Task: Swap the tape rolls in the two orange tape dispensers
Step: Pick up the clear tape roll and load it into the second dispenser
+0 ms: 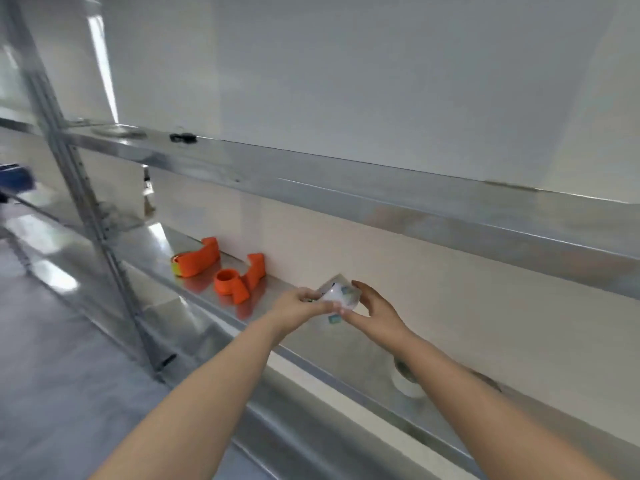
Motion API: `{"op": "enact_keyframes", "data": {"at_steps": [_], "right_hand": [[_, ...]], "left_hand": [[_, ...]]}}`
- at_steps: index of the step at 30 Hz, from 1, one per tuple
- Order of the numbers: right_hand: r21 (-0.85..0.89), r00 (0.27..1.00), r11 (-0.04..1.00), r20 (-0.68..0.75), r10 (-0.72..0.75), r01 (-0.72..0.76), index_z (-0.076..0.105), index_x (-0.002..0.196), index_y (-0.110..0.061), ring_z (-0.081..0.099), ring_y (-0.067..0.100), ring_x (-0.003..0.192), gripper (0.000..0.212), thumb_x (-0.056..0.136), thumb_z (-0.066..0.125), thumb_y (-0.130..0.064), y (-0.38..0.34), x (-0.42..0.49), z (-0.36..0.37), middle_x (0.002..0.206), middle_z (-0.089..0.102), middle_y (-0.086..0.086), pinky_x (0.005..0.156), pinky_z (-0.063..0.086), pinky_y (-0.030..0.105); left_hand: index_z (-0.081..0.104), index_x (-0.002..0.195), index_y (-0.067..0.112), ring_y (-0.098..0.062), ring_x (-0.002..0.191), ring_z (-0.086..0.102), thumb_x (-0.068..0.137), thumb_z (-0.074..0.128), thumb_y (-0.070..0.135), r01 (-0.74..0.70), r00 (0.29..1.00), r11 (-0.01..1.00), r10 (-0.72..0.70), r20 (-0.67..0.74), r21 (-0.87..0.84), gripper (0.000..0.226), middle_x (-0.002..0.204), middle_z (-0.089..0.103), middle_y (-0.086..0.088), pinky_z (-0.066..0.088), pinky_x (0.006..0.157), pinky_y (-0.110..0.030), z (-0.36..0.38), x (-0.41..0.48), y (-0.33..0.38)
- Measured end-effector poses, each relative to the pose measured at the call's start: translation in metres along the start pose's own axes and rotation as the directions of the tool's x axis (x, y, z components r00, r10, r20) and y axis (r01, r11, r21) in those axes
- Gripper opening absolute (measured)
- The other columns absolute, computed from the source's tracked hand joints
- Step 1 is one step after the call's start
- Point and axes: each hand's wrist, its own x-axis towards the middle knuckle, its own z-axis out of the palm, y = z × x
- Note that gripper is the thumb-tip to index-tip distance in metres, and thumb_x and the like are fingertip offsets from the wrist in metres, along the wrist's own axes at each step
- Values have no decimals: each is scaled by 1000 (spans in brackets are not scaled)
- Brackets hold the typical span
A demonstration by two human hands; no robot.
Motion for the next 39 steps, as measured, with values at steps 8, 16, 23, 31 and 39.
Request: {"op": "enact_keyframes", "data": {"at_steps": [8,16,23,31,39], "right_hand": [[198,978,975,163,-130,97,32,119,-40,59,-10,94,75,69,78,-8,-53,33,151,115,50,-14,73,51,11],[203,995,977,64,-76,62,38,122,-32,59,10,107,81,55,84,-24,-101,93,261,126,48,2,89,55,35],[-11,995,999,-97,36,-37,28,135,-31,40,14,123,98,53,81,-37,-128,144,307,133,34,-1,105,41,35],[-236,969,957,-218,120,-171,24,138,-36,35,26,125,95,60,77,-38,-128,210,316,137,30,5,103,34,31],[-518,963,813,-179,203,-268,0,143,-42,24,27,131,112,50,61,-57,-115,269,325,141,24,2,106,29,39]], "left_hand": [[71,92,21,-20,97,61,64,70,62,150,972,975,-176,-155,-166,50,102,69,-5,48,85,-30,-118,-23,-77],[69,98,21,-20,107,58,66,65,65,160,979,975,-177,-103,-153,55,112,67,-4,46,98,-33,-238,14,-117],[64,82,18,-9,72,51,89,56,42,23,1000,990,-21,18,-143,26,79,59,3,38,64,-23,-303,70,-130],[59,83,20,-20,89,61,82,66,41,36,994,983,-16,112,-179,22,96,69,-8,51,91,-39,-316,134,-138],[59,75,13,-14,63,55,68,73,29,128,979,986,-109,170,-107,22,66,56,-2,45,60,-24,-328,199,-149]]}}
